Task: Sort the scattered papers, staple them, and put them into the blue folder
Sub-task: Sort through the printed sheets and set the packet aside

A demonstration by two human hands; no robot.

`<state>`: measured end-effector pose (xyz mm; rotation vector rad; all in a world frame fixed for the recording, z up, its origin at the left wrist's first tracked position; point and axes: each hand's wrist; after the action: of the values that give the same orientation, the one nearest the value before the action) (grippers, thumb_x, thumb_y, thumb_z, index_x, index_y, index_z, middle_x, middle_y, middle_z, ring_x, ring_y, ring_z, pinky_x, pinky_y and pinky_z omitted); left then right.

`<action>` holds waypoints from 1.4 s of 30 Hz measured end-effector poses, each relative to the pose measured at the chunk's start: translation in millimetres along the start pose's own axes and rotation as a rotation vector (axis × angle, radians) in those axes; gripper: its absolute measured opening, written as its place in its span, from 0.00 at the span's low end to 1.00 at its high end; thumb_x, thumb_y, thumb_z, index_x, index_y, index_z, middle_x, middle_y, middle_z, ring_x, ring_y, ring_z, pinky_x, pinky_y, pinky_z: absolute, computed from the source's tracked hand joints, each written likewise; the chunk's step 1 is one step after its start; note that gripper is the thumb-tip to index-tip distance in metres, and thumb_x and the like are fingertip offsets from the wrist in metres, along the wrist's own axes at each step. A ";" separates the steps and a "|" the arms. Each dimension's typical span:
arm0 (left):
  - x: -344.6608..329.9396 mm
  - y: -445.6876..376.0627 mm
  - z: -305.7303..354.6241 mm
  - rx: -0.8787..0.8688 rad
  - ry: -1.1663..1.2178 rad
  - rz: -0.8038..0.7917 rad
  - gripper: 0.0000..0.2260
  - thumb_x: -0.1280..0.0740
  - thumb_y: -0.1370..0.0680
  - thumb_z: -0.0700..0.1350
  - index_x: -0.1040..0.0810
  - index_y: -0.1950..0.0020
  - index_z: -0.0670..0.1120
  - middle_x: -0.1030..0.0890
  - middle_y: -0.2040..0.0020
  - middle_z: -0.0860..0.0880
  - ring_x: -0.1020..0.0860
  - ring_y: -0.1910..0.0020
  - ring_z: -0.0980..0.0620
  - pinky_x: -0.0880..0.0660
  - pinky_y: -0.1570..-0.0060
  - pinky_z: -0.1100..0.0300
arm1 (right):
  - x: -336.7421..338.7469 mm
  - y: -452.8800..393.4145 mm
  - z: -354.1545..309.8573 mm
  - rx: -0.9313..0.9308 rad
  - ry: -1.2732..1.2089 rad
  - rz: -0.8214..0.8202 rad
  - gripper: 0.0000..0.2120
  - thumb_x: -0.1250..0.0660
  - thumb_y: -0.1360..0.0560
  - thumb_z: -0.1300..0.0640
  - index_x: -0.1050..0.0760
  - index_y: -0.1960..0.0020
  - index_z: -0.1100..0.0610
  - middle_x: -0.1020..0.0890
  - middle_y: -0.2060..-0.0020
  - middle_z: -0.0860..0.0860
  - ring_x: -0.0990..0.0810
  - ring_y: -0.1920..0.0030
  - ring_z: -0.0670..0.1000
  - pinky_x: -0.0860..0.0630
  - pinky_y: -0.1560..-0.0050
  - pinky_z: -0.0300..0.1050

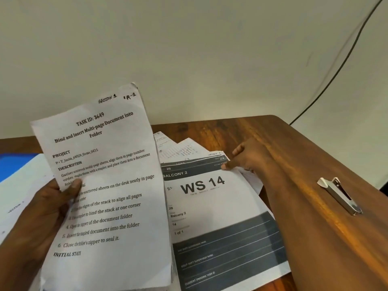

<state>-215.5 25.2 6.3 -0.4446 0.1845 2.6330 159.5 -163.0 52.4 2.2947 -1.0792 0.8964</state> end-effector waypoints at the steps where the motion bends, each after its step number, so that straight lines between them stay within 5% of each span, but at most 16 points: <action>1: 0.0 1.4 0.9 0.009 0.005 -0.025 0.11 0.34 0.22 0.44 0.11 0.49 0.52 0.11 0.53 0.54 0.12 0.59 0.55 0.14 0.62 0.52 | -0.7 -0.3 0.2 -0.004 -0.008 -0.013 0.19 0.14 0.37 0.57 0.17 0.51 0.60 0.15 0.51 0.54 0.19 0.52 0.53 0.23 0.57 0.47; 3: -1.2 5.3 3.9 0.023 -0.015 -0.046 0.13 0.34 0.22 0.44 0.10 0.53 0.55 0.11 0.51 0.53 0.12 0.58 0.53 0.15 0.59 0.45 | -2.0 -1.7 1.0 -0.015 -0.026 -0.028 0.17 0.14 0.36 0.59 0.17 0.53 0.60 0.15 0.51 0.54 0.19 0.50 0.53 0.25 0.58 0.45; 7: 7.3 -0.7 9.9 0.023 -0.078 0.031 0.23 0.41 0.13 0.39 0.10 0.57 0.55 0.11 0.58 0.55 0.13 0.62 0.57 0.15 0.64 0.58 | -2.1 -4.6 3.2 -0.024 -0.049 -0.002 0.10 0.17 0.33 0.62 0.16 0.56 0.59 0.14 0.54 0.53 0.19 0.54 0.51 0.26 0.59 0.46; 11: 23.8 -13.5 24.5 -0.025 0.061 0.074 0.13 0.42 0.12 0.39 0.22 0.34 0.34 0.15 0.64 0.63 0.18 0.63 0.69 0.23 0.62 0.75 | -2.5 -5.8 4.7 -0.014 -0.042 0.056 0.07 0.17 0.32 0.61 0.15 0.58 0.58 0.14 0.56 0.52 0.18 0.53 0.52 0.25 0.59 0.46; 14: 37.2 -19.9 19.7 -0.003 0.144 0.105 0.04 0.33 0.15 0.42 0.23 0.48 0.48 0.16 0.65 0.61 0.18 0.63 0.68 0.24 0.61 0.77 | -2.3 -6.3 3.9 -0.004 -0.045 0.118 0.08 0.16 0.33 0.60 0.15 0.61 0.57 0.14 0.59 0.52 0.17 0.55 0.52 0.25 0.62 0.45; 16: 31.9 -20.5 11.4 -0.082 0.179 0.188 0.10 0.22 0.23 0.47 0.21 0.48 0.49 0.15 0.65 0.59 0.16 0.63 0.66 0.21 0.62 0.75 | -0.4 -6.2 1.7 -0.006 -0.032 0.108 0.12 0.15 0.35 0.55 0.16 0.60 0.58 0.14 0.61 0.52 0.17 0.58 0.51 0.24 0.63 0.45; 18: 37.0 -17.2 10.7 -0.095 0.281 0.243 0.02 0.27 0.18 0.45 0.19 0.47 0.49 0.14 0.66 0.57 0.15 0.58 0.68 0.19 0.57 0.71 | 0.5 -5.2 -1.3 -0.029 -0.001 0.053 0.18 0.13 0.38 0.50 0.16 0.58 0.59 0.14 0.61 0.53 0.17 0.59 0.52 0.20 0.59 0.47; 20: 31.1 -11.2 14.5 -0.129 0.330 0.244 0.06 0.33 0.15 0.41 0.18 0.40 0.42 0.13 0.63 0.54 0.17 0.45 0.67 0.20 0.43 0.67 | -1.6 -2.7 -4.0 -0.037 0.048 0.003 0.22 0.12 0.41 0.49 0.17 0.56 0.59 0.14 0.59 0.54 0.16 0.57 0.54 0.16 0.53 0.51; 22: 27.9 -5.4 16.9 -0.163 0.324 0.280 0.06 0.33 0.15 0.40 0.16 0.44 0.42 0.14 0.65 0.55 0.15 0.56 0.64 0.21 0.47 0.72 | -4.1 -0.8 -5.5 -0.033 0.058 -0.020 0.24 0.11 0.42 0.52 0.17 0.54 0.60 0.14 0.57 0.54 0.16 0.55 0.55 0.16 0.52 0.52; 24: 25.0 1.8 14.5 -0.173 0.384 0.280 0.05 0.30 0.17 0.40 0.16 0.42 0.44 0.14 0.67 0.54 0.14 0.51 0.63 0.32 0.32 0.73 | -4.5 -0.1 -6.0 -0.037 0.043 -0.042 0.22 0.12 0.41 0.56 0.17 0.53 0.61 0.14 0.55 0.55 0.16 0.53 0.55 0.18 0.55 0.50; 26: 17.0 3.7 11.6 -0.153 0.379 0.292 0.09 0.31 0.16 0.40 0.18 0.37 0.45 0.15 0.68 0.54 0.18 0.40 0.66 0.29 0.36 0.73 | -3.2 -0.6 -5.3 -0.044 0.020 -0.059 0.19 0.12 0.40 0.59 0.16 0.53 0.61 0.14 0.54 0.55 0.15 0.53 0.55 0.18 0.56 0.49; 30: 23.3 -5.1 16.7 -0.106 0.195 0.307 0.14 0.39 0.13 0.46 0.19 0.54 0.54 0.17 0.71 0.61 0.17 0.67 0.68 0.23 0.66 0.75 | -0.9 -2.9 -2.6 -0.038 0.002 -0.050 0.17 0.13 0.38 0.61 0.15 0.54 0.61 0.13 0.54 0.55 0.15 0.50 0.56 0.17 0.49 0.51; 33: 26.2 -6.6 14.2 -0.162 0.099 0.297 0.08 0.36 0.15 0.44 0.19 0.40 0.44 0.17 0.69 0.62 0.18 0.67 0.69 0.21 0.52 0.73 | 1.5 -5.3 0.8 -0.028 0.006 -0.044 0.16 0.13 0.38 0.60 0.15 0.55 0.60 0.13 0.54 0.55 0.15 0.50 0.57 0.17 0.45 0.56; 36: 30.7 -7.9 11.6 -0.109 0.173 0.277 0.25 0.30 0.23 0.46 0.24 0.24 0.47 0.14 0.63 0.61 0.15 0.60 0.67 0.17 0.47 0.62 | 3.8 -7.5 2.9 -0.028 -0.002 -0.033 0.14 0.14 0.37 0.61 0.15 0.56 0.60 0.13 0.54 0.56 0.15 0.50 0.58 0.17 0.42 0.59; 39: 39.9 -10.3 11.4 -0.070 0.203 0.235 0.32 0.25 0.26 0.50 0.25 0.22 0.48 0.12 0.47 0.57 0.13 0.49 0.59 0.24 0.31 0.49 | 6.5 -9.1 4.8 -0.029 -0.031 -0.029 0.13 0.15 0.37 0.63 0.15 0.56 0.60 0.13 0.54 0.56 0.15 0.51 0.58 0.17 0.43 0.59; 42: 43.7 -13.9 12.4 -0.059 0.189 0.272 0.32 0.26 0.27 0.51 0.25 0.23 0.49 0.12 0.46 0.56 0.13 0.51 0.59 0.16 0.45 0.52 | 11.2 -8.8 7.5 -0.035 -0.079 -0.055 0.13 0.15 0.36 0.64 0.15 0.55 0.59 0.13 0.53 0.56 0.15 0.50 0.58 0.17 0.42 0.60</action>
<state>-249.4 58.4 2.4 -0.7364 0.2428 2.8652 174.7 -168.1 54.3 2.3368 -1.0504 0.7655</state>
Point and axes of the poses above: each hand's wrist, its own y-axis away from the middle knuckle, its own x-axis out of the back of the hand, z = x × y
